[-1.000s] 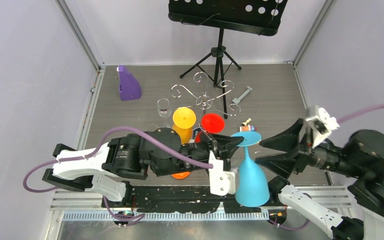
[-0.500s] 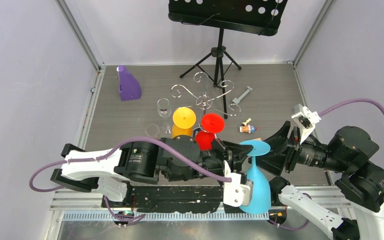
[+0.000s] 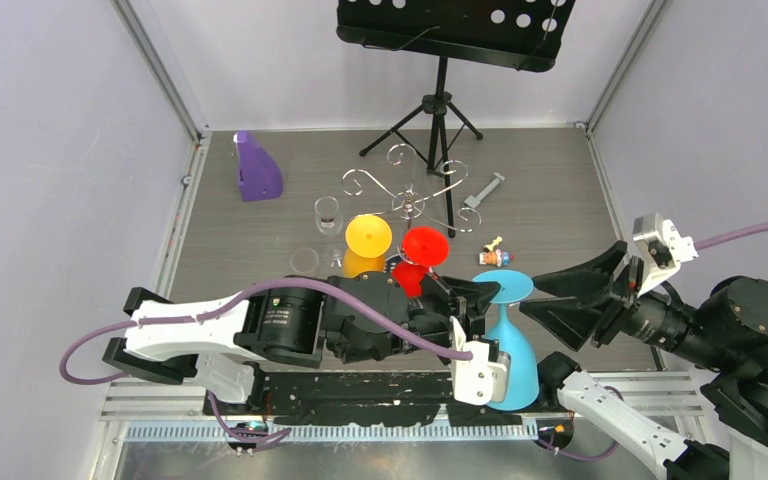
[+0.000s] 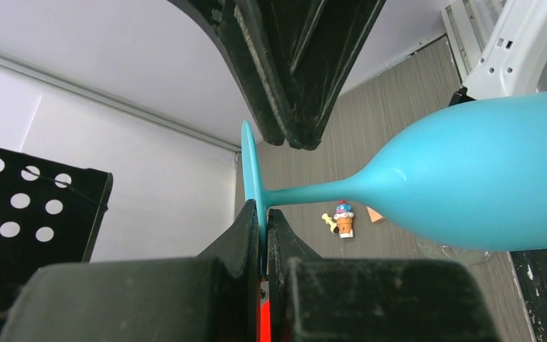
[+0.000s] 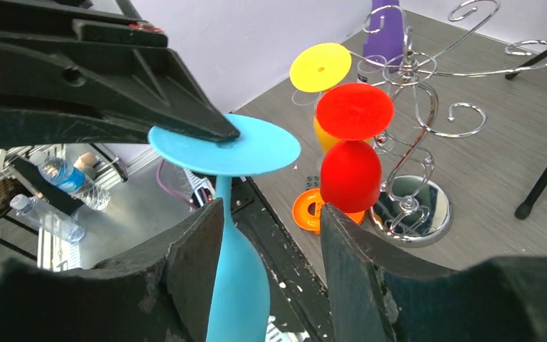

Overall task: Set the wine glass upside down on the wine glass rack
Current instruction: Turn the wine glass upside down at the wine rack.

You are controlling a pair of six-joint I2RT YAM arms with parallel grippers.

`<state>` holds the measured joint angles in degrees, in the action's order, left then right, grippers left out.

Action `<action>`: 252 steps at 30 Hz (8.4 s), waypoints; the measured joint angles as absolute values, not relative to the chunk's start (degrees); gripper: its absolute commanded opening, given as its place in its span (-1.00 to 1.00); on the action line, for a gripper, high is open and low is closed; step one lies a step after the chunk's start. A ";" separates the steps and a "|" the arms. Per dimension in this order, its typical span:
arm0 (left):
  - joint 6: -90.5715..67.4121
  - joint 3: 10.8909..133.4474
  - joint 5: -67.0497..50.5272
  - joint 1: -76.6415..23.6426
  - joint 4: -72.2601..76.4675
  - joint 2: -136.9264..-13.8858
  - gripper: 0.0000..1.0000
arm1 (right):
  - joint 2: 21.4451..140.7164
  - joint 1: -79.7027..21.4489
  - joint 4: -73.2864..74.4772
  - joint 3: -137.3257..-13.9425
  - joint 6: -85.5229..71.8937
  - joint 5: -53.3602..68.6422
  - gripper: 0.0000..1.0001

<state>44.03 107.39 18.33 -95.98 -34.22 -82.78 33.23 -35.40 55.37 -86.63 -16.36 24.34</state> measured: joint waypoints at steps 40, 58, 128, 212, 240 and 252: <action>41.34 105.97 31.59 -95.46 -27.20 -83.96 0.31 | 27.97 -35.40 39.53 -71.26 -24.08 28.18 -0.89; -8.91 95.48 30.89 -69.56 -29.91 -70.76 0.68 | 25.21 -35.40 30.26 -55.86 -5.85 -14.46 -0.89; -19.16 88.33 14.37 -56.23 -26.44 -78.76 -0.28 | 35.86 -20.40 -17.56 -30.83 -4.82 33.76 -0.89; -22.09 87.31 17.02 -55.35 -24.10 -79.90 -1.00 | 42.22 -35.53 -38.44 -26.79 -9.17 42.46 -0.89; -22.11 87.31 17.12 -55.37 -23.73 -80.12 -0.97 | 36.42 -35.99 -21.47 -28.47 -0.82 29.21 -0.17; -22.13 87.31 16.88 -55.31 -23.83 -80.12 -0.45 | 31.18 -35.90 -12.56 -28.64 3.42 27.22 0.12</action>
<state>-22.13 87.31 16.88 -55.31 -23.83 -80.12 31.18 -35.90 -12.56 -28.64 3.42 27.22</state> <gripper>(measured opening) 0.192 0.527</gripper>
